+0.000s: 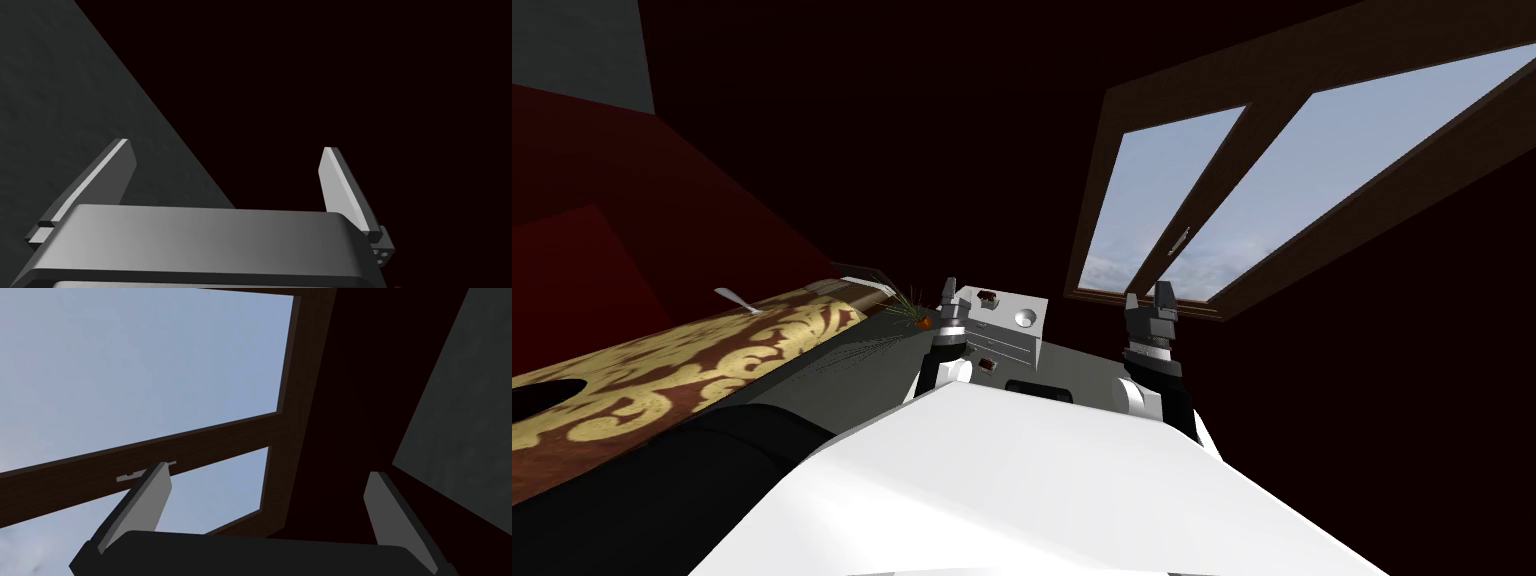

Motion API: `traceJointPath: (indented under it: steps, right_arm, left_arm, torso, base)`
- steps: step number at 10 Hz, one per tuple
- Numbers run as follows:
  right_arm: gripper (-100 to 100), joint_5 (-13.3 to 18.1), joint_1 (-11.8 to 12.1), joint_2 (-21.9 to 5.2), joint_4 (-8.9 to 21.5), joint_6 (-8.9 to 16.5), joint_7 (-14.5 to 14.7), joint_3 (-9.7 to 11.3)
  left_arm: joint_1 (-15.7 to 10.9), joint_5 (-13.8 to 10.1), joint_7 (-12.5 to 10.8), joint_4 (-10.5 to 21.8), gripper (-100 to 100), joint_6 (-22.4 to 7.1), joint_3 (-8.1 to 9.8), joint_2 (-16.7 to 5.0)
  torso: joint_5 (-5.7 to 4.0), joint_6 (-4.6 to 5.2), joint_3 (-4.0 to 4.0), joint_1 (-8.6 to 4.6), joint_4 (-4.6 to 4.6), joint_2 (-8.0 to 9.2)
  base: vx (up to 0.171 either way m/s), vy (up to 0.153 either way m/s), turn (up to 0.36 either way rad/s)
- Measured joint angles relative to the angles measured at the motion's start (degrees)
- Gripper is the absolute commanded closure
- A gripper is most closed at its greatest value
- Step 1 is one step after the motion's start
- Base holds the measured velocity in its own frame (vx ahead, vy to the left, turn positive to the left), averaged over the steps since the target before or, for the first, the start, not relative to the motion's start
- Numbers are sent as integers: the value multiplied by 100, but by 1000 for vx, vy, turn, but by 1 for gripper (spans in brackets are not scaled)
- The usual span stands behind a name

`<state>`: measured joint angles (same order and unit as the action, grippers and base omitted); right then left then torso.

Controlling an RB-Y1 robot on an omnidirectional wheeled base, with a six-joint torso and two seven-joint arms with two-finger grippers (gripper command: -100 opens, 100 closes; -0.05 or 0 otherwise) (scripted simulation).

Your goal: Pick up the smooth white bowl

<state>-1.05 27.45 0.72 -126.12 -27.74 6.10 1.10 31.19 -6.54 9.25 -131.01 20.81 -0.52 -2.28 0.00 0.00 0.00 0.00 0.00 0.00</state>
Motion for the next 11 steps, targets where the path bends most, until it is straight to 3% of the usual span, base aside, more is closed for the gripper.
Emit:
traceJointPath:
  steps: [5, 11]
  right_arm:
    - [0, 0, 0, 0, 0, 0, 0, 0]
    - [0, 0, 0, 0, 0, 0, 0, 0]
  left_arm:
    - [-174, -54, 117, 52, -100, -656, 73, -443]
    - [-457, -141, 256, 208, -100, -1515, 196, -779]
  torso:
    - [0, 0, -3, 2, -1, -5]
    - [0, 0, -4, 1, -1, -6]
  base:
    - [7, 2, -18]
    - [10, 0, -18]
